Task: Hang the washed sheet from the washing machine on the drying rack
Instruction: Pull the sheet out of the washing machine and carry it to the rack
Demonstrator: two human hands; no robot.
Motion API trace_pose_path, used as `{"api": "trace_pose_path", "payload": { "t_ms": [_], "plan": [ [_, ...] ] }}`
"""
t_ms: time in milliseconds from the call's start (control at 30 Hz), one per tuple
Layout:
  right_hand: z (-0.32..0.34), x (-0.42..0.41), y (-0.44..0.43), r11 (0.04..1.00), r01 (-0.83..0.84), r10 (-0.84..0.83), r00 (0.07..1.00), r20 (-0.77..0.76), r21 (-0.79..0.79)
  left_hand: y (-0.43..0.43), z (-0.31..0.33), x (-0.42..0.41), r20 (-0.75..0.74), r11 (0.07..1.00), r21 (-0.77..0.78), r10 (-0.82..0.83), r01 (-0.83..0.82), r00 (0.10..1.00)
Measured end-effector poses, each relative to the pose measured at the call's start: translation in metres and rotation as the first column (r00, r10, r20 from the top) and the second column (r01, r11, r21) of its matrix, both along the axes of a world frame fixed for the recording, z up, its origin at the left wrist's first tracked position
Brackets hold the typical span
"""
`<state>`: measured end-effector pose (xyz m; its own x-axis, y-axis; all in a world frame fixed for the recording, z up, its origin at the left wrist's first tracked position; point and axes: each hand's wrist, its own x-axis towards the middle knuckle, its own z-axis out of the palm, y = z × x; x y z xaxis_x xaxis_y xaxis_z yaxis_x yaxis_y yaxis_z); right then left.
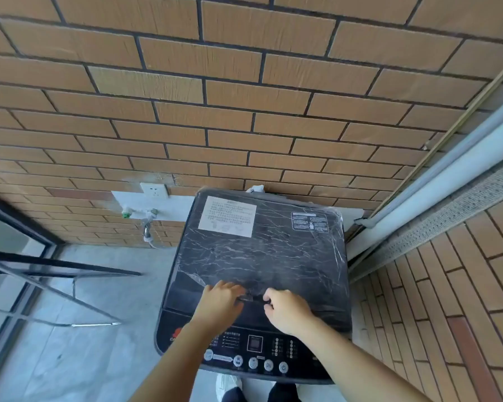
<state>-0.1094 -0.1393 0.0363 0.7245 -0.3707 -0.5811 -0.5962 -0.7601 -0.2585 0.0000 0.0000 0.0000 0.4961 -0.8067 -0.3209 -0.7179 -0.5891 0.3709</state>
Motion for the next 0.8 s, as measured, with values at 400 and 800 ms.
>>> {"api": "trace_pose_path", "payload": {
  "t_ms": [400,800],
  "plan": [
    [0.053,-0.006,-0.026,0.993,-0.015,-0.007,0.982,0.191,0.113,0.006,0.039,0.008,0.271,0.953,-0.148,-0.219,0.265,0.937],
    [0.123,-0.021,-0.050,0.944,-0.196,0.302,0.840,0.451,-0.267,-0.016,0.117,0.042,0.495,0.836,-0.404,-0.142,0.371,0.858]
  ]
}}
